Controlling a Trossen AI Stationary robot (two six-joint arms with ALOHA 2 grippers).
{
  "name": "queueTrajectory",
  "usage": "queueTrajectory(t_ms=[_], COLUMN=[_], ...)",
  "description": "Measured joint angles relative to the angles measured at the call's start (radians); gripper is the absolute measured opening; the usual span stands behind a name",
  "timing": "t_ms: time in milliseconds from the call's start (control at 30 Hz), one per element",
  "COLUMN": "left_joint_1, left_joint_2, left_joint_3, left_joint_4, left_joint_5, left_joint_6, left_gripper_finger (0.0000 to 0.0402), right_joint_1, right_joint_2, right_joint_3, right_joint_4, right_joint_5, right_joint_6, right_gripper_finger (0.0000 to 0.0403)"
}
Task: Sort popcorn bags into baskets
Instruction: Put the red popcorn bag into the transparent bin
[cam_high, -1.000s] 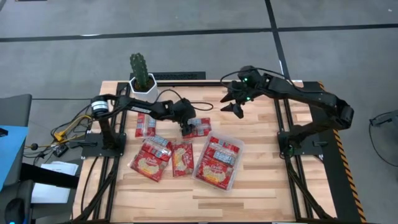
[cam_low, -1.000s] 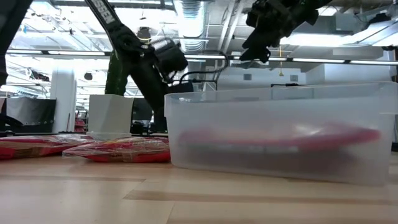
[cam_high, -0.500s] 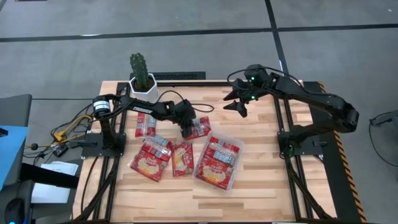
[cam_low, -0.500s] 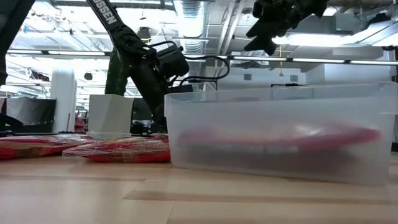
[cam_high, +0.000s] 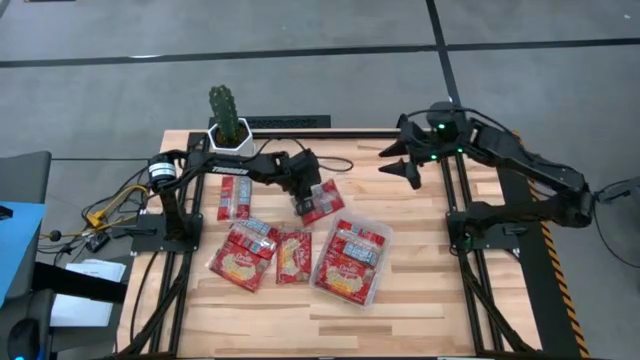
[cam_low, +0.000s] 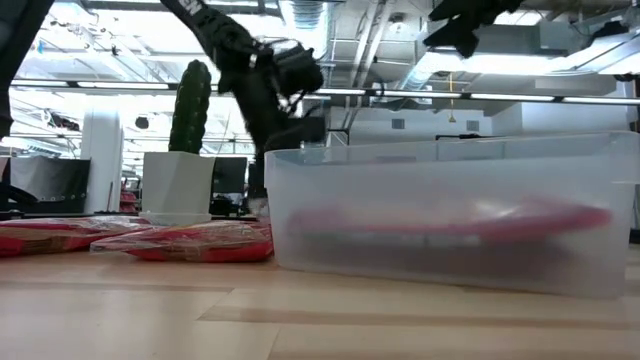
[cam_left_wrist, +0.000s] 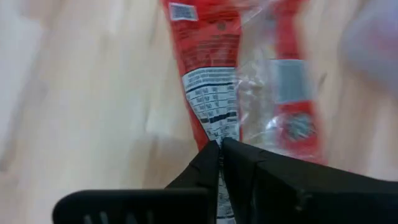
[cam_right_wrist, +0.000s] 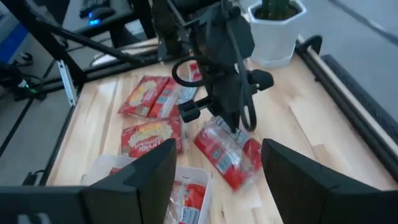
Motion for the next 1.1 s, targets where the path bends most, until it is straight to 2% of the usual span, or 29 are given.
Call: queueTrajectory(t_ms=[233, 400, 600, 800, 967, 1100], left_joint_1=[-0.013, -0.04, -0.069, -0.125, -0.194, -0.232], left_joint_2=[-0.003, -0.003, -0.003, -0.005, -0.007, 0.001], left_joint_3=[0.15, 0.26, 0.407, 0.512, 0.517, 0.515], left_joint_4=[-0.094, -0.172, -0.265, -0.278, -0.271, -0.244], left_joint_5=[-0.014, -0.027, -0.096, 0.023, 0.067, 0.1], left_joint_6=[0.034, 0.064, 0.136, 0.26, 0.361, 0.385], left_gripper_finger=[0.0, 0.0, 0.0, 0.0, 0.0, 0.0], right_joint_1=[0.0, 0.0, 0.0, 0.0, 0.0, 0.0], right_joint_2=[-0.108, -0.165, -0.22, -0.252, -0.26, -0.262], right_joint_3=[0.001, 0.001, 0.001, 0.001, 0.0, 0.0], right_joint_4=[-0.067, -0.127, -0.172, -0.198, -0.226, -0.246], right_joint_5=[0.004, 0.049, 0.076, 0.078, 0.078, 0.078], right_joint_6=[0.012, 0.019, 0.019, 0.026, 0.03, 0.03], right_gripper_finger=[0.026, 0.026, 0.026, 0.026, 0.026, 0.026])
